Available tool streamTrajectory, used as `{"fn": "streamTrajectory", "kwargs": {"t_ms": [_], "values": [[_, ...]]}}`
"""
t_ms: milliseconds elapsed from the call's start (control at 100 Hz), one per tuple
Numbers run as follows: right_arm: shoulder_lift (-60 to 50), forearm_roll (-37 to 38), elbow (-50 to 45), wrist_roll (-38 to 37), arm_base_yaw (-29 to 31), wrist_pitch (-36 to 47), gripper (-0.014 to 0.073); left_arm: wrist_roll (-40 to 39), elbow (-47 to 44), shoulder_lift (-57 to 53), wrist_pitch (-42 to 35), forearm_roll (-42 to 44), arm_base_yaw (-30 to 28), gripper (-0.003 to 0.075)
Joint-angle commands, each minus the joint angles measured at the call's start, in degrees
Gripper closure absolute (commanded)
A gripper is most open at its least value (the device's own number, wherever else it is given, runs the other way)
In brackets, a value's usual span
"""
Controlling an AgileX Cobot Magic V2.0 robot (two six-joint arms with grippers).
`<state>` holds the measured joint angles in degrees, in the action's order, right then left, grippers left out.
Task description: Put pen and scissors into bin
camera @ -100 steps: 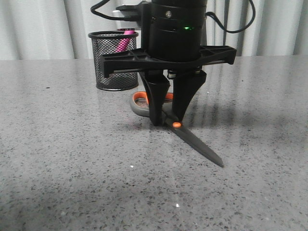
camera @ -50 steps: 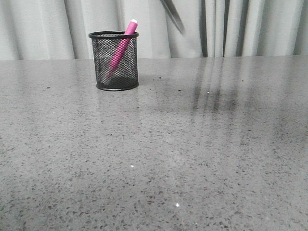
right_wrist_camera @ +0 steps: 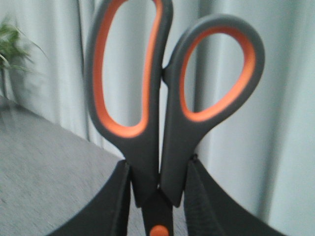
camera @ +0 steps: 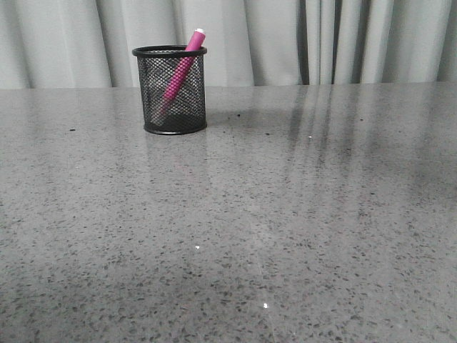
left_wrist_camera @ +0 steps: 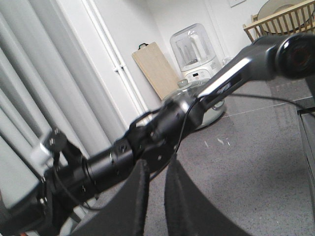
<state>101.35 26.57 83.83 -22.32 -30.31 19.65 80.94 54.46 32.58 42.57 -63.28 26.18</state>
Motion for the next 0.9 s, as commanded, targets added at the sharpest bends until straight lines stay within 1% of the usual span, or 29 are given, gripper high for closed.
{"fn": "streamTrajectory", "kwargs": {"t_ms": [0,120,190,280,560,890], "values": [[-0.80,-1.33,1.51,0.07,0.68,6.32,0.0664,-0.79,1.24,-0.03,-2.71,-2.96,0.55,0.0659],[1.79,-1.49,1.51,0.07,0.68,9.57,0.0664,-0.79,1.24,-0.36,-2.71,-2.96,0.55,0.0659],[3.16,-2.85,1.51,-0.43,0.68,10.76,0.0664,-0.79,1.24,-0.36,-2.71,-2.96,0.55,0.0659],[4.80,-4.03,1.42,-0.43,0.68,10.58,0.0664,-0.79,1.24,-0.36,-2.71,-2.96,0.55,0.0659],[9.26,-4.03,0.73,-0.43,0.46,10.12,0.0664,-0.79,1.24,-0.36,-2.27,-2.48,0.55,0.0659],[9.67,-4.03,-2.96,-0.43,0.47,7.48,0.0664,-0.79,1.06,-0.36,-1.73,-2.13,0.55,0.0659]]}}
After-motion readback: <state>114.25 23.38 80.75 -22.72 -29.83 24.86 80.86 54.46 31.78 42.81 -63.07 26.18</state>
